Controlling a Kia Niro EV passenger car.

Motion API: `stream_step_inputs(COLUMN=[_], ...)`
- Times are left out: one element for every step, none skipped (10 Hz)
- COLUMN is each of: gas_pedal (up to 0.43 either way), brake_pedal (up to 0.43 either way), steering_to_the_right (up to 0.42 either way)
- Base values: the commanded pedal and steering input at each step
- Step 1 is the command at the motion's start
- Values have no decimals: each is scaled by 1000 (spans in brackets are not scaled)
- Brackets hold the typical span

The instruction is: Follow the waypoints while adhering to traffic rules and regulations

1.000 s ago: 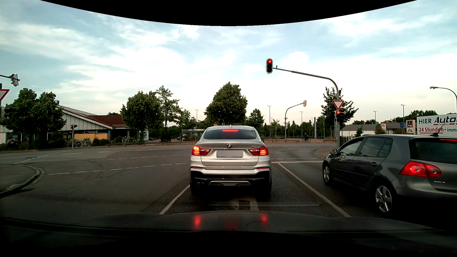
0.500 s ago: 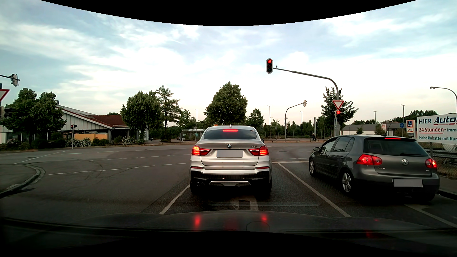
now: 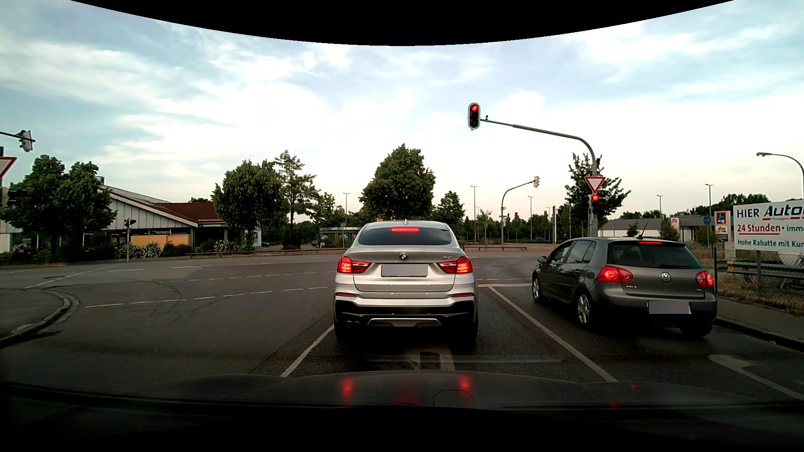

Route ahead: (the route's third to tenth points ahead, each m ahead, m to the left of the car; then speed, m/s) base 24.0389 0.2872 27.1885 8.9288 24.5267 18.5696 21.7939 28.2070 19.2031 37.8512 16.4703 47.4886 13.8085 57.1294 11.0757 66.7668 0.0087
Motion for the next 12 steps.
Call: stream_step_inputs(gas_pedal=[0, 0, 0, 0, 0, 0, 0, 0, 0, 0, 0, 0], brake_pedal=[250, 250, 250, 250, 250, 250, 250, 250, 244, 250, 250, 250], steering_to_the_right=[-15, -15, -15, -15, -15, -15, -15, -15, -15, -15, -15, -15])
